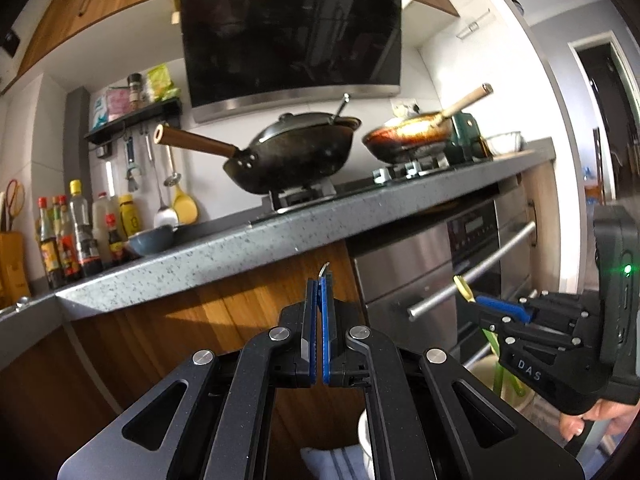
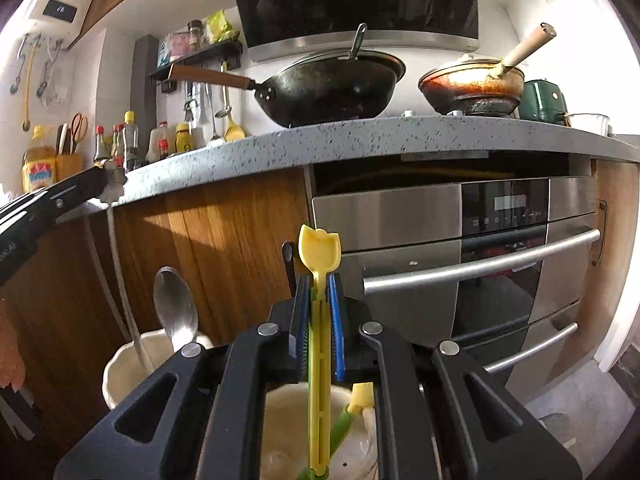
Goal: Organize utensils
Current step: 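Carry the small spoon to the larger cup while the right tool carries the yellow spatula, then open the right tool releasing the yellow spatula while the left tool releases the small spoon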
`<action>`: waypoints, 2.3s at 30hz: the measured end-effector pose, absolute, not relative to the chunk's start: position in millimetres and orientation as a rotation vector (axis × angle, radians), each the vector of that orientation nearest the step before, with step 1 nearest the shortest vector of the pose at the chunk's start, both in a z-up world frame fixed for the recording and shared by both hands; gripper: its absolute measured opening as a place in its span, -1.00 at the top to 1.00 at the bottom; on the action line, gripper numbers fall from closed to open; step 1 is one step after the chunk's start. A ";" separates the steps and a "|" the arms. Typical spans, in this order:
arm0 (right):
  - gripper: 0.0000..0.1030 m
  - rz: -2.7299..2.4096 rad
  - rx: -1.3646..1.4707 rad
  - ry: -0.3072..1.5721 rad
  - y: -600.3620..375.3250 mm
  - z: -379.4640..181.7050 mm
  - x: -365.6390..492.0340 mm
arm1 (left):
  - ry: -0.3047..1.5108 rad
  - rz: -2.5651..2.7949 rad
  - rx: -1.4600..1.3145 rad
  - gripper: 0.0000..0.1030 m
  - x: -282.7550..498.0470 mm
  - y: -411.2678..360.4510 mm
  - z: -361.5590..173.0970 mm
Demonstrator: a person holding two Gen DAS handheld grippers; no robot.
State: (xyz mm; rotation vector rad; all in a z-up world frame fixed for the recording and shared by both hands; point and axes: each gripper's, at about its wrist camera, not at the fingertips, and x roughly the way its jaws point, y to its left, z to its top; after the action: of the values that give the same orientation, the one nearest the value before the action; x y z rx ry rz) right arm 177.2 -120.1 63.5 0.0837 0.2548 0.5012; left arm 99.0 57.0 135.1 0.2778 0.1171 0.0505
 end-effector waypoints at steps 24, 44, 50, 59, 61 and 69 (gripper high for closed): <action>0.81 0.563 0.008 0.445 -141.1 34.4 151.6 | 0.296 -0.121 0.248 0.95 95.2 58.7 105.2; 0.81 0.540 0.041 0.471 -145.9 32.7 156.9 | 0.370 -0.113 0.266 0.95 111.0 54.5 87.7; 0.77 0.535 0.040 0.470 -146.7 34.1 156.2 | 0.392 -0.105 0.234 0.94 115.9 61.2 87.1; 0.36 0.500 0.077 0.476 -156.8 35.2 160.5 | 0.410 -0.097 0.236 0.75 119.2 62.9 83.7; 0.29 0.497 0.086 0.478 -158.1 35.7 161.6 | 0.407 -0.094 0.231 0.63 119.1 64.1 84.7; -0.25 0.515 0.125 0.493 -163.5 49.4 156.5 | 0.382 -0.081 0.195 0.15 113.1 69.3 96.2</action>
State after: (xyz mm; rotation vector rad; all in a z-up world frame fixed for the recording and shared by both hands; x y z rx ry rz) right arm 156.5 -163.5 49.4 0.1248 0.4926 0.5154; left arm 113.1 69.3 96.2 0.1951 0.3818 -0.0806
